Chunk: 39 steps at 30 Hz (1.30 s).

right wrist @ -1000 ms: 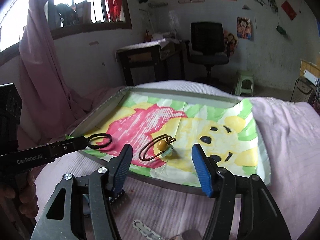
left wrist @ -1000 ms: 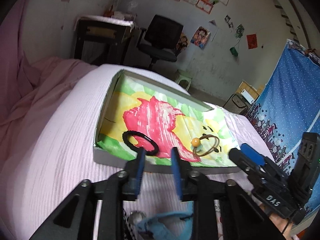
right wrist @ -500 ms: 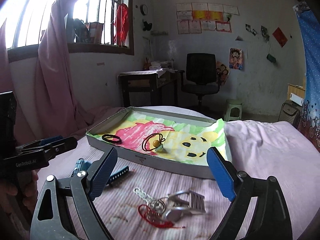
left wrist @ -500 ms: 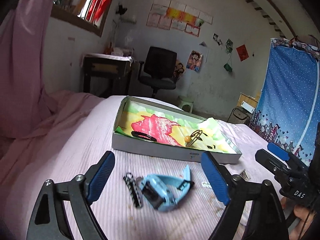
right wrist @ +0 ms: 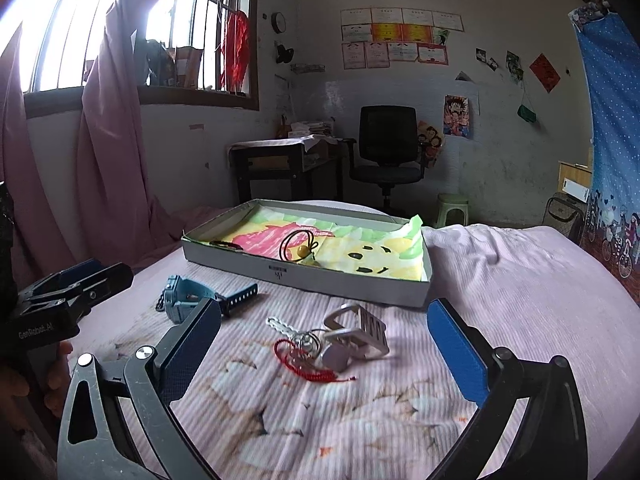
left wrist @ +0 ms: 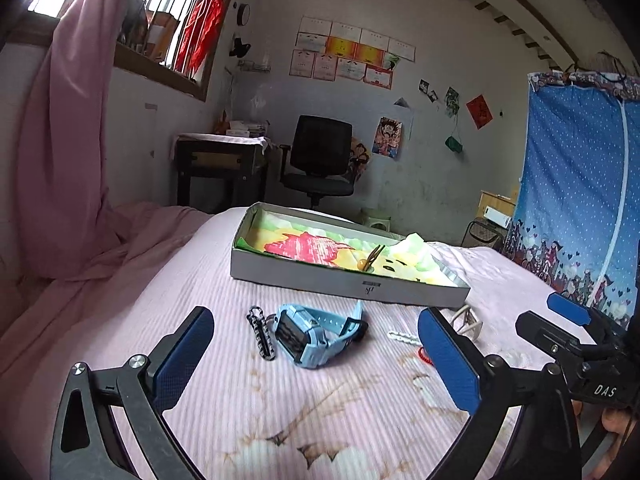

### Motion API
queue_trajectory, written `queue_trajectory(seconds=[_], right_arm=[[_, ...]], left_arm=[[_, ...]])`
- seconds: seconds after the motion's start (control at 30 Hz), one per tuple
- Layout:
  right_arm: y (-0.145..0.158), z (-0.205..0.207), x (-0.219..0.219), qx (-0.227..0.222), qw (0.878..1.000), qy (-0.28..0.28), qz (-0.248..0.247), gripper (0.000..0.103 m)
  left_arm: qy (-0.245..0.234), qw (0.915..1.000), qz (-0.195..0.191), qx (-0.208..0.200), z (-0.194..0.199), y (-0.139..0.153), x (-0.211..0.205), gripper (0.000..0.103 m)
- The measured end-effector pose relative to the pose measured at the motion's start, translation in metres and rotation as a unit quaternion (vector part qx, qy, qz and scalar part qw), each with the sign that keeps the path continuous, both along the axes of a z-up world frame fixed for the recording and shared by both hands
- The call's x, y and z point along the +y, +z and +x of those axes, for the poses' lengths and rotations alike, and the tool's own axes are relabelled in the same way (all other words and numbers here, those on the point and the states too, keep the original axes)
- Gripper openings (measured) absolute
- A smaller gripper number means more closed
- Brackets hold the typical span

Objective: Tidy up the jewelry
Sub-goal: 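Move both tools back toward the remaining jewelry on the bed, then grasp the blue smartwatch with the left tool while the right tool grasps the red bead string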

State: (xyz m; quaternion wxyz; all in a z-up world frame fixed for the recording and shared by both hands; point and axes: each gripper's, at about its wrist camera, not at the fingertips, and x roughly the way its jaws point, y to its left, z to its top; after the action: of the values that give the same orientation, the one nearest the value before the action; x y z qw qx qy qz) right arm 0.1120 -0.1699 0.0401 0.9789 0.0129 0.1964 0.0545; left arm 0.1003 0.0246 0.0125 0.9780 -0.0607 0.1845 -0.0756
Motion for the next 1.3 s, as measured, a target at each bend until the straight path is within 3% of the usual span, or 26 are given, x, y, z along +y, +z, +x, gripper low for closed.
queue_trajectory(seconds=[0.27, 0.63, 0.83, 0.9, 0.97, 1.2, 1.3], right_arm=[[-0.019, 0.002, 0.004, 0.036, 0.999, 0.007, -0.008, 0.102], [-0.041, 0.024, 0.002, 0.099, 0.995, 0.025, 0.016, 0.102], [-0.052, 0.036, 0.004, 0.134, 0.99, 0.044, 0.028, 0.1], [-0.054, 0.04, 0.005, 0.14, 0.989, 0.049, 0.03, 0.093], [-0.057, 0.045, 0.005, 0.149, 0.987, 0.055, 0.032, 0.079], [-0.066, 0.061, 0.013, 0.172, 0.982, 0.077, 0.028, 0.051], [-0.069, 0.067, 0.018, 0.179, 0.98, 0.083, 0.02, 0.044]], left_arm=[[-0.001, 0.9994, 0.002, 0.034, 0.002, -0.017, 0.001, 0.103], [-0.002, 0.9949, -0.012, 0.1, 0.026, -0.035, 0.005, 0.103], [-0.028, 0.9938, 0.005, 0.107, 0.037, -0.034, -0.008, 0.102], [-0.033, 0.9939, 0.007, 0.105, 0.042, -0.031, -0.01, 0.095], [-0.036, 0.9935, 0.008, 0.107, 0.046, -0.03, -0.012, 0.088], [-0.052, 0.9896, 0.009, 0.134, 0.063, -0.037, -0.019, 0.059], [-0.047, 0.9887, 0.012, 0.142, 0.068, -0.039, -0.02, 0.058]])
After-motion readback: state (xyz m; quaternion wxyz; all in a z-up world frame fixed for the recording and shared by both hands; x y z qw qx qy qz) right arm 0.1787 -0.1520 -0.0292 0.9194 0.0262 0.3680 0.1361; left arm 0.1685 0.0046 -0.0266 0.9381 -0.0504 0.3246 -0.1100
